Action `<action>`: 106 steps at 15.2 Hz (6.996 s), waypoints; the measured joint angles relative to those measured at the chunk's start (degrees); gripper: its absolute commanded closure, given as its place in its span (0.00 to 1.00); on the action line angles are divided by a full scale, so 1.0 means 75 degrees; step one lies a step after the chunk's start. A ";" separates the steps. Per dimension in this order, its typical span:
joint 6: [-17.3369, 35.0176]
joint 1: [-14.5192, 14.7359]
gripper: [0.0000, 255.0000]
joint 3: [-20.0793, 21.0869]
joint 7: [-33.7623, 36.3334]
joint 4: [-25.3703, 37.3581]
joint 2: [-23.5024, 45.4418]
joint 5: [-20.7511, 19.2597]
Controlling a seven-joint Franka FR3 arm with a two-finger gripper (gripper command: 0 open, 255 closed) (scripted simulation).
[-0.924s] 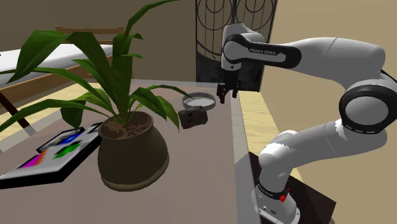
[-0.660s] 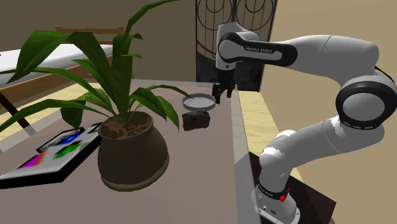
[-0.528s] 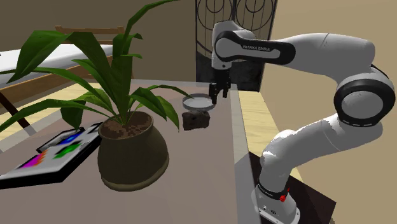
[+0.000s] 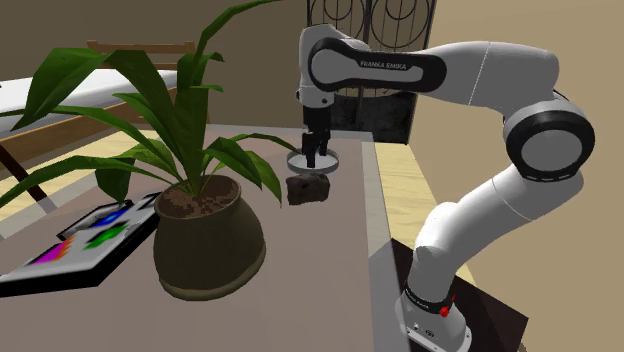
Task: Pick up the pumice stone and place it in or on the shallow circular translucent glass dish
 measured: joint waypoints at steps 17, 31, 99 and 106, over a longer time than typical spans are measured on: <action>0.0458 0.0825 0.00 0.0645 -0.0710 0.0033 0.0547 0.0509; 0.0477 0.0834 1.00 0.0654 -0.0711 0.0015 0.0530 0.0524; -0.0157 -0.0395 0.00 -0.1318 -0.3693 0.2944 0.3037 -0.0356; -0.1174 -0.0406 0.00 -0.1345 -0.3696 0.4456 0.3534 -0.0317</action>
